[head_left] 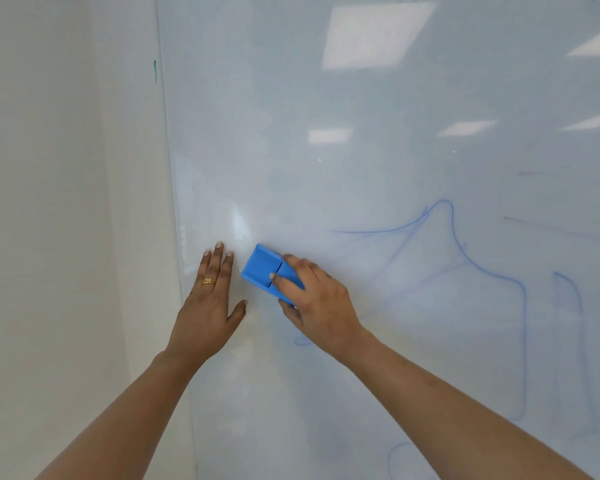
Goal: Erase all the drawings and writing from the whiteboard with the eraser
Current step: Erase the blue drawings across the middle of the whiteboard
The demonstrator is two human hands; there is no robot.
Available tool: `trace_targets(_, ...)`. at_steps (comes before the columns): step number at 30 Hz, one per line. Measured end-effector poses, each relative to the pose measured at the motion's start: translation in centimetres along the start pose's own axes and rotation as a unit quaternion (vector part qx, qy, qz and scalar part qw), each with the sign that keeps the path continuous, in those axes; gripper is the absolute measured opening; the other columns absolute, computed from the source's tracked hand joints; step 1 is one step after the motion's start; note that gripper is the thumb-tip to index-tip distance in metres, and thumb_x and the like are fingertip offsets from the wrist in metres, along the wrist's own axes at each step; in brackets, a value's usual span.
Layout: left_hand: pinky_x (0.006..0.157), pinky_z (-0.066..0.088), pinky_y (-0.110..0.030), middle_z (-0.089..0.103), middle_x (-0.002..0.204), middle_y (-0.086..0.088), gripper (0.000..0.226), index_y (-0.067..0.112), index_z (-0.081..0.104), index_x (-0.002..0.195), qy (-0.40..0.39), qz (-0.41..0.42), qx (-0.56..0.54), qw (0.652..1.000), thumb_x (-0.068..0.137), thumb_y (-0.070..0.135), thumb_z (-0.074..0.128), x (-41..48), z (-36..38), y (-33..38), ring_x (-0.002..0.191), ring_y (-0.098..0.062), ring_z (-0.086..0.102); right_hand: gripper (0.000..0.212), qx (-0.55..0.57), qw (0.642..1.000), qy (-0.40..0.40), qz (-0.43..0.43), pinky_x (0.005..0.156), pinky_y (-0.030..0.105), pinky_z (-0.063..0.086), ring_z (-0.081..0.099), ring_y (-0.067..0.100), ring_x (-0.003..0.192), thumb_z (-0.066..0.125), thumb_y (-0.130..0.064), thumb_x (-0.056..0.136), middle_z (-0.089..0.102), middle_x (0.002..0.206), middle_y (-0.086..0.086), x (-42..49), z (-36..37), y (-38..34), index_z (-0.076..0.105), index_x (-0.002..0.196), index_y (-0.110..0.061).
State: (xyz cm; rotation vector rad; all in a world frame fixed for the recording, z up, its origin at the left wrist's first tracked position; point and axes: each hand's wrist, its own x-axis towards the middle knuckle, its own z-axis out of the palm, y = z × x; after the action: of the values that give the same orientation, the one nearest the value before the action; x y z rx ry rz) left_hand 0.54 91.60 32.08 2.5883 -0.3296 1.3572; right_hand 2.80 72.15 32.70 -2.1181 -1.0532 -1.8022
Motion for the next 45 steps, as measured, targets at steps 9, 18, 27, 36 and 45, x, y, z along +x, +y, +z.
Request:
trace_targets(9,0.101,0.036,-0.032,-0.012,0.153,0.01,0.08,0.013,0.005,0.149,0.002,-0.035,-0.008,0.999,0.089,0.021,0.058,-0.7,0.3,1.0,0.141,-0.006,-0.011,0.047,-0.017,0.994,0.043,0.098,0.057,0.029,0.054,0.066,0.027,0.091,0.082,-0.016,0.059,0.063,0.116,0.013,-0.5,-2.9,4.8,0.068,0.104,-0.015)
trace_targets(18,0.1,0.038,-0.032,-0.015,0.152,0.011,0.08,0.015,0.003,0.149,-0.008,-0.03,-0.007,0.999,0.09,0.023,0.057,-1.1,0.1,1.0,0.141,-0.007,-0.013,0.038,-0.026,0.942,0.129,0.31,0.058,0.032,0.048,0.059,0.027,0.095,0.068,-0.024,0.079,0.049,0.13,0.004,0.5,-5.9,10.1,0.058,0.116,-0.018)
trace_targets(27,0.109,0.03,-0.043,0.002,0.156,-0.006,0.073,0.006,0.019,0.148,0.013,-0.025,0.033,0.999,0.086,0.032,0.049,-0.9,0.7,1.3,0.144,-0.021,0.004,0.045,-0.023,0.978,0.075,0.192,0.055,0.031,0.052,0.065,0.03,0.085,0.081,-0.017,0.062,0.06,0.12,0.014,0.6,-2.5,4.0,0.066,0.104,-0.013)
trace_targets(36,0.109,0.023,-0.047,0.019,0.155,-0.012,0.069,0.008,0.032,0.144,0.024,0.033,0.086,0.995,0.082,0.038,0.039,1.7,0.8,3.6,0.142,-0.03,0.019,0.046,-0.03,0.995,0.022,0.095,0.055,0.026,0.053,0.066,0.025,0.086,0.082,-0.014,0.06,0.062,0.12,0.011,-1.2,-3.8,6.2,0.068,0.104,-0.015)
trace_targets(45,0.111,0.017,-0.043,0.011,0.156,-0.012,0.072,0.009,0.023,0.148,0.017,0.027,0.091,0.995,0.084,0.035,0.043,1.9,1.6,4.0,0.143,-0.028,0.013,0.039,-0.026,0.953,0.113,0.28,0.071,0.037,0.051,0.059,0.03,0.104,0.069,-0.018,0.078,0.05,0.134,0.008,-1.6,-8.7,14.8,0.06,0.116,-0.014)
